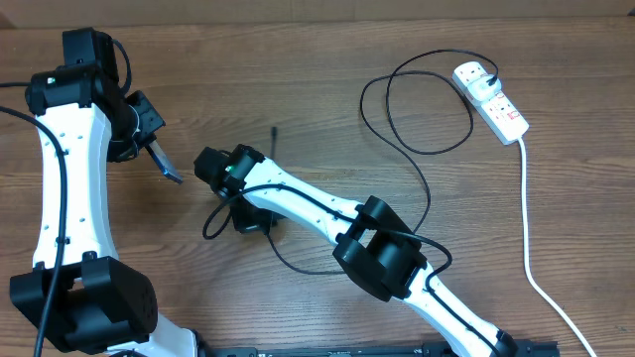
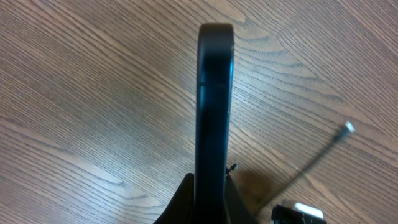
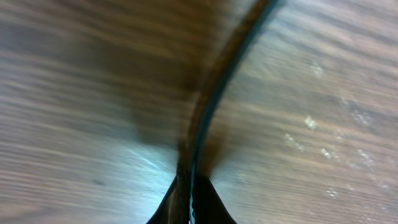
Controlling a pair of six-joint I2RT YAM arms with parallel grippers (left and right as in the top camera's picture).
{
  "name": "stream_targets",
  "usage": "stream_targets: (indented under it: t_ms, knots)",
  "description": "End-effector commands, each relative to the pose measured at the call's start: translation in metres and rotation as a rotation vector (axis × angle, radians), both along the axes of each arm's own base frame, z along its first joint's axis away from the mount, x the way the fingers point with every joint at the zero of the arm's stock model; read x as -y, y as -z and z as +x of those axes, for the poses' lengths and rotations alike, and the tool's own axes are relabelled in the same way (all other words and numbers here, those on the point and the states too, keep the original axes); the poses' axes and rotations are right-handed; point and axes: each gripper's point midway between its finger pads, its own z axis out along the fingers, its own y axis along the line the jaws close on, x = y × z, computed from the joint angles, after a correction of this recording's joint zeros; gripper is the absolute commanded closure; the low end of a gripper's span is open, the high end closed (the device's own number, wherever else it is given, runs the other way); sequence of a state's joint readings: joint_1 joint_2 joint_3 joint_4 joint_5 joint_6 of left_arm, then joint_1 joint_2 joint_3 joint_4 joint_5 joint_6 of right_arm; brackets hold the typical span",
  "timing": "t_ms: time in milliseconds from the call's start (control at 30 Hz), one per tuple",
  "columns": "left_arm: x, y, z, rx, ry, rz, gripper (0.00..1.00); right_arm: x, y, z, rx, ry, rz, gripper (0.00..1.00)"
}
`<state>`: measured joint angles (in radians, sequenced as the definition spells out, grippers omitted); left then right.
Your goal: Plug charger to phone and switch on socket
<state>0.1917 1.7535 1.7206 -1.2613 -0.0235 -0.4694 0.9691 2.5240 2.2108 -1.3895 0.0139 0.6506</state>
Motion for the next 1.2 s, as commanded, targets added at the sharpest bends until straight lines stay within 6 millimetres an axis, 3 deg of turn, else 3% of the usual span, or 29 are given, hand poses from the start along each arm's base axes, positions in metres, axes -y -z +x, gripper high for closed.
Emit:
stream_targets:
  t_ms: [0, 200, 300, 467, 667, 767, 833, 867, 933, 1067, 1167]
  knots:
    - [0.0, -0.006, 0.002, 0.019, -0.011, 0.001, 0.96, 0.029, 0.019, -0.012, -0.059, 0.009, -0.125, 0.96]
    - [0.0, -0.006, 0.002, 0.019, -0.011, 0.001, 0.96, 0.07, 0.003, -0.035, -0.173, 0.016, -0.289, 0.96]
    - [0.0, -0.006, 0.002, 0.019, -0.006, 0.003, 0.96, 0.076, -0.002, -0.044, -0.214, -0.018, -0.308, 0.96]
    - [0.0, -0.006, 0.002, 0.017, 0.014, 0.009, 0.96, 0.077, -0.013, -0.044, -0.205, -0.016, -0.293, 0.96]
    - [0.0, -0.006, 0.003, 0.021, 0.014, 0.009, 0.96, 0.115, -0.036, -0.037, -0.184, 0.019, -0.333, 0.94]
    - [0.0, -0.007, 0.005, 0.032, 0.014, 0.011, 0.96, 0.122, -0.052, -0.031, -0.163, 0.046, -0.301, 0.85]
    - [0.0, -0.007, 0.005, 0.032, 0.014, 0.011, 0.96, 0.124, -0.065, -0.026, -0.14, 0.057, -0.272, 0.71]
    - [0.0, -0.007, 0.005, 0.032, 0.014, 0.011, 0.96, 0.125, -0.07, -0.024, -0.132, 0.061, -0.26, 0.57]
    - [0.0, -0.007, 0.005, 0.031, 0.014, 0.011, 0.96, 0.128, -0.079, -0.019, -0.118, 0.067, -0.235, 0.16]
    - [0.001, -0.007, 0.006, 0.034, 0.017, 0.003, 0.96, 0.136, -0.083, -0.003, -0.098, 0.113, -0.202, 0.12]
    - [0.004, -0.007, 0.007, 0.04, 0.022, -0.012, 0.96, 0.138, -0.078, 0.026, -0.051, 0.18, -0.134, 0.14]
